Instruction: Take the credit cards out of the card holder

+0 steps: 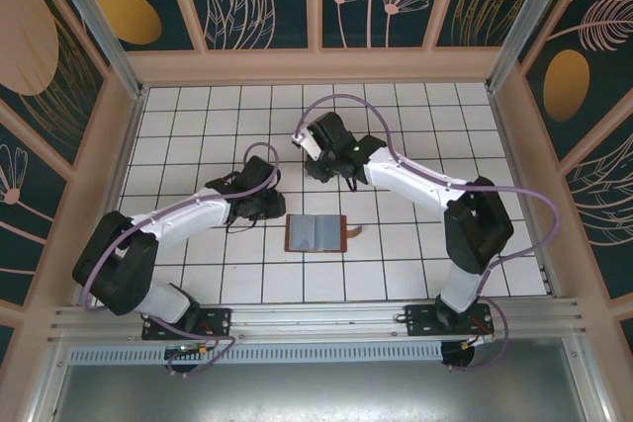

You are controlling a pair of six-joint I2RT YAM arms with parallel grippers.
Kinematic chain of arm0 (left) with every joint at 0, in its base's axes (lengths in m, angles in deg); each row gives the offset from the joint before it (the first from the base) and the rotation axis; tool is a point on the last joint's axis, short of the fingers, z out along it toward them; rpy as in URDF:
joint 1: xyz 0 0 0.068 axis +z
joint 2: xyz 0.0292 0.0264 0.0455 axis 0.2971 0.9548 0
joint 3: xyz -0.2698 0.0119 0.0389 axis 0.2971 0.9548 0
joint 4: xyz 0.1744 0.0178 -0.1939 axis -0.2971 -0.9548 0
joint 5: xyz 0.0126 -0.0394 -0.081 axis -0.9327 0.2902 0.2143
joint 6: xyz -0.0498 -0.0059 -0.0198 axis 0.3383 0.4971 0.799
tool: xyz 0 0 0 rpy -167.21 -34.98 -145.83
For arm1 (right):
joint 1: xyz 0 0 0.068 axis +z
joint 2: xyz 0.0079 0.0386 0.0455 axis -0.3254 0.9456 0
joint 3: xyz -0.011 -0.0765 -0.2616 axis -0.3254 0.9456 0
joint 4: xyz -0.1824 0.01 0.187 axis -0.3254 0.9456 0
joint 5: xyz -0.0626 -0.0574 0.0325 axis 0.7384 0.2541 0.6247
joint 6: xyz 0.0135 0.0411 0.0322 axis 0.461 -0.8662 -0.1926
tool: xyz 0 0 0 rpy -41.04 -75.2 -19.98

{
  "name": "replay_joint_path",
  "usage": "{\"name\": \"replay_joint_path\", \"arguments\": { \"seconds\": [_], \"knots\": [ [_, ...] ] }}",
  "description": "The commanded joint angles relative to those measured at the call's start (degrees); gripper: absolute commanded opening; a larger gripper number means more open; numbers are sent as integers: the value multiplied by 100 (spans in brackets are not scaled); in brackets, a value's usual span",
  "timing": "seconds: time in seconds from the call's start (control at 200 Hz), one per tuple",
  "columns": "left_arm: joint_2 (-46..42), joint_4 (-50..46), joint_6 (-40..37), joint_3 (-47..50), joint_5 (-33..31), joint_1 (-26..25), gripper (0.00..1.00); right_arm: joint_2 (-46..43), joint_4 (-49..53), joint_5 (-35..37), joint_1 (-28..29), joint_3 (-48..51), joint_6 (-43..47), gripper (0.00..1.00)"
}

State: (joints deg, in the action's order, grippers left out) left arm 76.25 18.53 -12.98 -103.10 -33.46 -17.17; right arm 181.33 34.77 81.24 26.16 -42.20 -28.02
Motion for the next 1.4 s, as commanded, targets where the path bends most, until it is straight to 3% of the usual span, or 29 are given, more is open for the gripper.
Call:
{"name": "replay_joint_path", "arguments": {
  "seconds": [0.0, 0.31, 0.52, 0.781, 1.396],
  "knots": [
    [-174, 58, -171, 190, -84, 172, 33, -566, -522, 69, 176, 492, -1518, 26],
    [-220, 210, -351, 340, 22, 497, 34, -1063, -591, -849, 302, 1358, -4321, 20],
    [-130, 405, -378, 479, 226, 643, 33, -693, -824, -1730, 413, 1648, -5075, 16],
    [-391, 396, -529, 732, 280, 1026, 34, -2, -1220, -2191, 744, 1690, -5562, 23],
    [-413, 339, -642, 679, 389, 1029, 34, 874, -1227, -2364, 960, 1306, -5547, 29]
  ]
}}
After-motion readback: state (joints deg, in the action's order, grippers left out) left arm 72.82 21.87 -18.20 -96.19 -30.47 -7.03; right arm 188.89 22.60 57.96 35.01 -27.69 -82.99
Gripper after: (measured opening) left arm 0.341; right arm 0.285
